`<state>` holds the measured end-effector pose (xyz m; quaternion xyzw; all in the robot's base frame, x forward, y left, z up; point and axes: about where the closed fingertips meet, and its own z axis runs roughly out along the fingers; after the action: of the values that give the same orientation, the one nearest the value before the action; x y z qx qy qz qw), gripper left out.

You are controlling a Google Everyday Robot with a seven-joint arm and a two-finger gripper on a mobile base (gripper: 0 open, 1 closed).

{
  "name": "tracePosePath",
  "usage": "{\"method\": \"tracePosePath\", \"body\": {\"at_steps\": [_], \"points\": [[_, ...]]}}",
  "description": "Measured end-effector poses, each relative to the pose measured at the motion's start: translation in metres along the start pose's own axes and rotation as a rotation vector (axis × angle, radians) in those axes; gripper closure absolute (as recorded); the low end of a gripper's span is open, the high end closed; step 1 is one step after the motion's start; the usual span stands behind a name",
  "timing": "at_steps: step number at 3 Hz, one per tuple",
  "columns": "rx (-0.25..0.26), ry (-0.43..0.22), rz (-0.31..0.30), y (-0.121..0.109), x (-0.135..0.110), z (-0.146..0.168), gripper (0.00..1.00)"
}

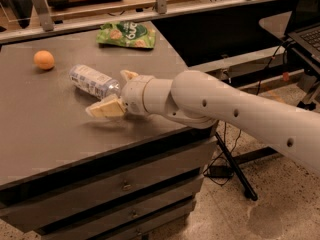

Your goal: Move blue plastic bottle near green rice chip bag

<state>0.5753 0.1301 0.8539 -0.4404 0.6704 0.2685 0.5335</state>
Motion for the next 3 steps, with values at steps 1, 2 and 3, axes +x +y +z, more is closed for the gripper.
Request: {"method": "tracePosePath", "body": {"at_steps": [1, 2, 3], "points": [[-0.007, 0.000, 0.000, 0.001, 0.000, 0.004, 0.40], [0.030, 0.019, 0.013, -0.003, 0.003, 0.001, 0.64], [0.143, 0.023, 0.021, -0.019, 0.001, -0.014, 0.87]]}}
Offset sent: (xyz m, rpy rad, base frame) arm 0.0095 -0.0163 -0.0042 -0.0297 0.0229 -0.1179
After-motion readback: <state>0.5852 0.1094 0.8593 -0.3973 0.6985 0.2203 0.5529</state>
